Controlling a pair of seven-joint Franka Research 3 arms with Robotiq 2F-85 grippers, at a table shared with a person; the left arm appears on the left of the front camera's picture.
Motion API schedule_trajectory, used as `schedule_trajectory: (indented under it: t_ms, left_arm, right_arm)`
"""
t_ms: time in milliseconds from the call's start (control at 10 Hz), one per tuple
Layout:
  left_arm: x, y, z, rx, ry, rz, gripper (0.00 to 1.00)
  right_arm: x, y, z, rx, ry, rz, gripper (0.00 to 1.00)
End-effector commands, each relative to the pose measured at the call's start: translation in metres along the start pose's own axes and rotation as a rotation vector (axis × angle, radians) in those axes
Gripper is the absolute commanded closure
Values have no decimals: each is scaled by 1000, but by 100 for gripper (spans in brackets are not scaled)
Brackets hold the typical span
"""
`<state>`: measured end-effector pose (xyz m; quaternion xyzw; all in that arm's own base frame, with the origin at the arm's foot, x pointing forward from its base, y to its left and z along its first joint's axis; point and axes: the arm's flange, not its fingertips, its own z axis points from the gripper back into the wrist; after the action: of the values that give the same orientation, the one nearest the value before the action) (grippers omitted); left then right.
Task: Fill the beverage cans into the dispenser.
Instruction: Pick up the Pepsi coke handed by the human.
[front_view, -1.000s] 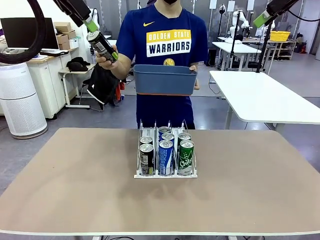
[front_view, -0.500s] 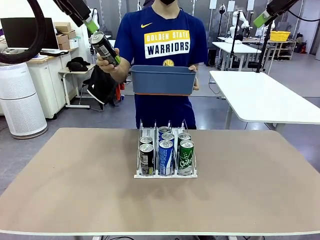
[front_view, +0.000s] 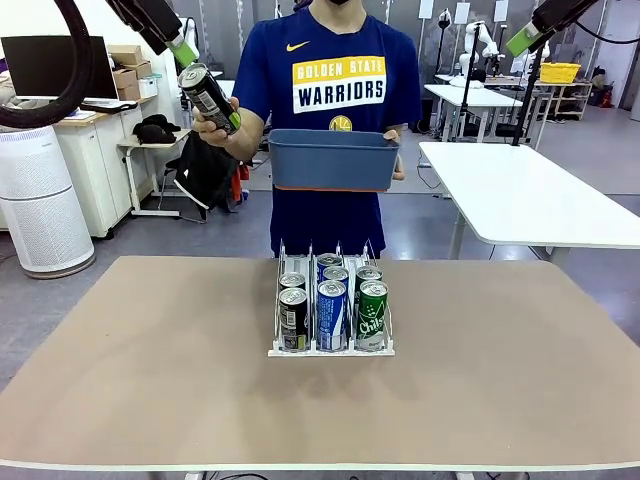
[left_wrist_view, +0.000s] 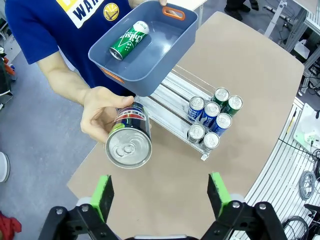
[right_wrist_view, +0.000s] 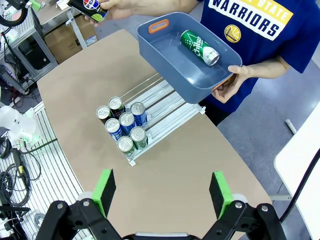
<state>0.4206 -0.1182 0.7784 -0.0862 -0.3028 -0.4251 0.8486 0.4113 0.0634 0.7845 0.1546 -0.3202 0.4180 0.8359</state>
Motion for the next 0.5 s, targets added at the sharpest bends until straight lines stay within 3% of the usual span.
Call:
schedule_trajectory:
  t_ms: [0,400]
  left_arm:
    - [-1,1,1,9,4,-7,0]
    - [0,14,-17,34,32,-113,0]
  right_arm:
    - [-1,2,0,4,-4,-2,0]
    - [-1,2,0,4,-4,-2,0]
